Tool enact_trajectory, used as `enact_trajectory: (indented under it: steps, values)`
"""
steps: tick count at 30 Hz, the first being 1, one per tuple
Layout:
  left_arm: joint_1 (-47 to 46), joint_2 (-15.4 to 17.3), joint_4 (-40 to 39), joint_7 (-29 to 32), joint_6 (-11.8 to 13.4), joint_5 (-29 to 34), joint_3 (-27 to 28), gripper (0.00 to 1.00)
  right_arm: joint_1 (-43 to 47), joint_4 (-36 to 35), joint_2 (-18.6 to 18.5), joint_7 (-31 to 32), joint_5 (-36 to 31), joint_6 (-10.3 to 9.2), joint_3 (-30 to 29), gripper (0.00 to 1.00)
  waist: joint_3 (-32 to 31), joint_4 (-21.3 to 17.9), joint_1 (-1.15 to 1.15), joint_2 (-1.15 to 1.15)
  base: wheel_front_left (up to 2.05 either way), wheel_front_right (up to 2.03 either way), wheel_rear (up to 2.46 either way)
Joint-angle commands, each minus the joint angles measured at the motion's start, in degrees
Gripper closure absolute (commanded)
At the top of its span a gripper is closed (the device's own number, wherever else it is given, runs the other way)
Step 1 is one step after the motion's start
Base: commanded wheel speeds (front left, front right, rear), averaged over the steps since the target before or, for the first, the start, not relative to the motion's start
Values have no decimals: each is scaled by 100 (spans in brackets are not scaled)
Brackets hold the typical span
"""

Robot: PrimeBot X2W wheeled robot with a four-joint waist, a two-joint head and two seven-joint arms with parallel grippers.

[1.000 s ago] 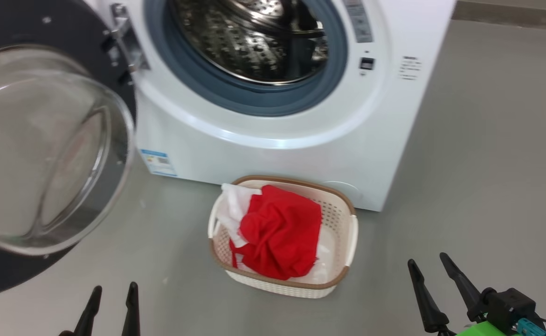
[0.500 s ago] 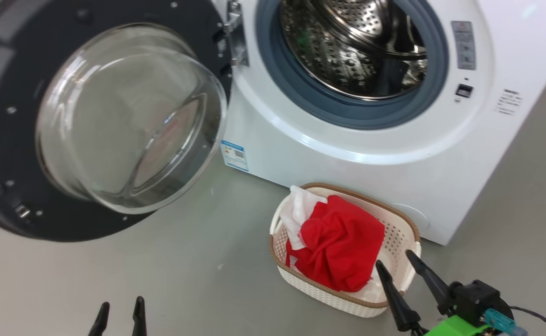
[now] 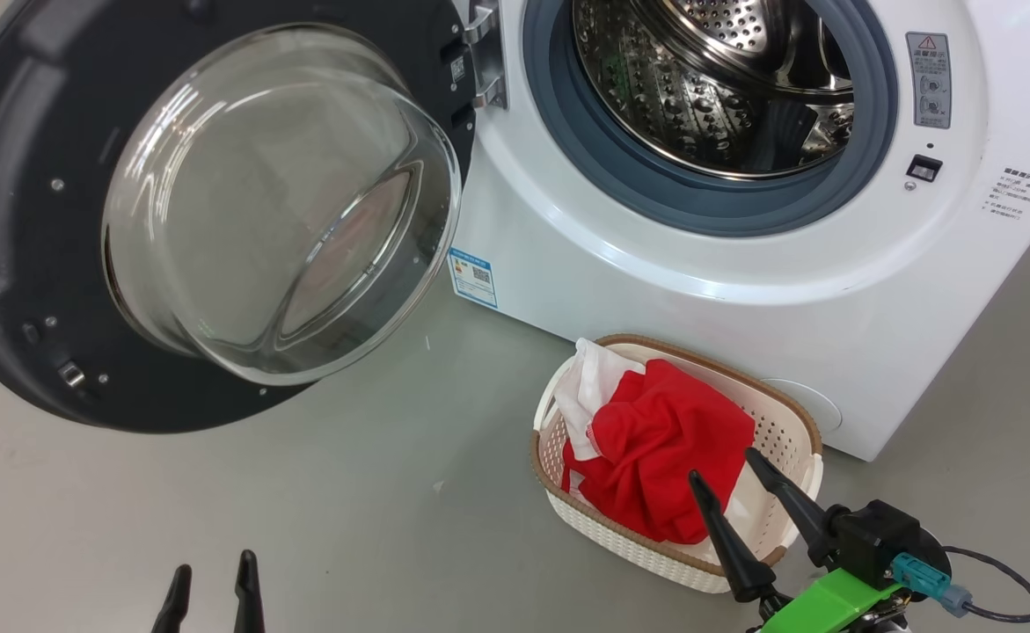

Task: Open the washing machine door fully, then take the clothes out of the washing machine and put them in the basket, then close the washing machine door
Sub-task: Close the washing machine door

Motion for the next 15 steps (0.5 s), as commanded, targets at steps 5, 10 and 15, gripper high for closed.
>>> enact_trajectory:
  steps: [5,10,15]
  values:
    - [-89,45,-249,-29,4,-71,205,0,-213,-99,-59,-37,126,26,135,0,1,-10,0,0,0,0,0]
    - [-312,45,-707,-29,-164,-110,472,100,-107,-147,-9,-37,94,26,21,0,15,-34,0,0,0,0,0]
    - [-894,92,-1398,-29,-416,157,1033,100,11,-212,57,-37,35,26,-97,0,62,-45,0,0,0,0,0]
